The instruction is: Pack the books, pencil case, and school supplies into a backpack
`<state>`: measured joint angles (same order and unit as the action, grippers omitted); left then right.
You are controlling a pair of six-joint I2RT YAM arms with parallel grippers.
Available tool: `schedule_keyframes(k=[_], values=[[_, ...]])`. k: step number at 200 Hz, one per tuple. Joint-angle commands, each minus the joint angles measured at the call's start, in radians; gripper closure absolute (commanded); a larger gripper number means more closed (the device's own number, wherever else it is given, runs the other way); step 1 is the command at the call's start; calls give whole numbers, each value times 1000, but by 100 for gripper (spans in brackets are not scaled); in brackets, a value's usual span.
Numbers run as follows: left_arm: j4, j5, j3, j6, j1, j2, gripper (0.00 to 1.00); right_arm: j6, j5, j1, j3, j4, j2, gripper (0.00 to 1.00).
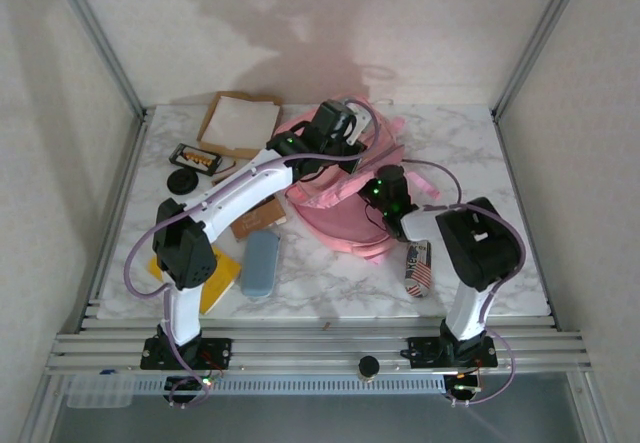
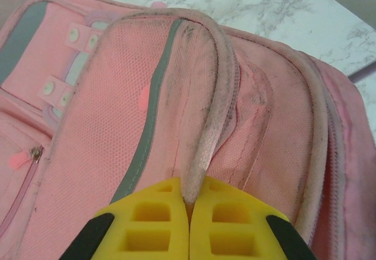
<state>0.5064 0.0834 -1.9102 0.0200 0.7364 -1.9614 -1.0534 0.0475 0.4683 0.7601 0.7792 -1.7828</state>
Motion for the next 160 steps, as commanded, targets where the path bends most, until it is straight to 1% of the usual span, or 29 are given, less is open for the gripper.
schedule_keyframes(k=[1,23,38,48,59,67,70,80,87,95,105,118,126,134,150,160], values=[[-104,9,-65,-41,-5,7,100,-17,-31,-7,-108,-17,165,48],[-102,-6,-46,-52,-5,-9,100,51,-57,-12,-178,-258,370,45],[-110,-11,-15,-76,-6,-13,100,57,-120,-32,-229,-449,538,43],[-129,5,20,-107,-8,-10,86,69,-147,-52,-259,-542,655,43],[-133,84,36,-140,-11,-11,74,100,-221,-58,-247,-680,782,43],[-132,124,42,-165,-11,-9,58,122,-292,-59,-225,-775,871,43],[-133,128,47,-178,-11,-7,55,133,-310,-58,-218,-795,902,43],[-143,134,68,-223,-15,11,51,171,-343,-60,-197,-837,989,42],[-152,139,96,-264,-22,34,49,199,-347,-60,-171,-854,1018,42],[-175,152,152,-310,-34,74,44,237,-329,-59,-126,-885,1016,42],[-231,166,248,-375,-51,145,40,282,-281,-57,-68,-925,978,41],[-309,166,397,-461,-76,262,36,330,-152,-52,-19,-932,897,40],[-365,144,507,-518,-97,344,34,340,-84,-31,10,-937,829,40],[-399,108,605,-576,-119,420,32,344,-50,6,44,-951,758,39],[-401,27,768,-661,-178,556,29,372,-53,113,127,-970,629,33],[-413,6,871,-706,-223,630,28,383,-42,171,189,-973,539,33]])
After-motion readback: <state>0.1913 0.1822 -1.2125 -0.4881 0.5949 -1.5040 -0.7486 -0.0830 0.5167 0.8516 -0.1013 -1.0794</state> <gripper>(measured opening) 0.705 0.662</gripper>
